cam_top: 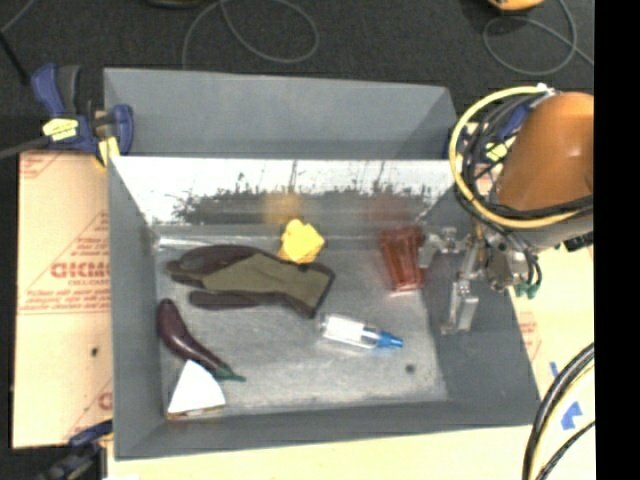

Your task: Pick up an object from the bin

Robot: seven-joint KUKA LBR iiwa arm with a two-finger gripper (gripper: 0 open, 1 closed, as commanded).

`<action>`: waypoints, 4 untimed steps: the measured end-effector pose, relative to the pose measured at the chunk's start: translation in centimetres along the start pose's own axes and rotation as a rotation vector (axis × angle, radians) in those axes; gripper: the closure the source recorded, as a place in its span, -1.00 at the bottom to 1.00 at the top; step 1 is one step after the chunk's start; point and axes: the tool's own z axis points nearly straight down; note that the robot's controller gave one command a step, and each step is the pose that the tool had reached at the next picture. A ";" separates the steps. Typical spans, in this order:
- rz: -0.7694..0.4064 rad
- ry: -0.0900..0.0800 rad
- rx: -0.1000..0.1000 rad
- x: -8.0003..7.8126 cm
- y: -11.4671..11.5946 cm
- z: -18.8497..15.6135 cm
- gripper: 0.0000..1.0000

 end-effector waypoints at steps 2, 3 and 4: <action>-0.133 0.004 -0.002 1.0 1.5 3.6 -1.00; 0.070 -0.004 0.000 1.2 2.2 5.4 -1.00; 0.049 -0.001 0.000 1.3 3.3 8.1 -1.00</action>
Offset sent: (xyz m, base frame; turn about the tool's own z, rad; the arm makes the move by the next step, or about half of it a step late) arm -0.0104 0.0143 -0.0577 0.3577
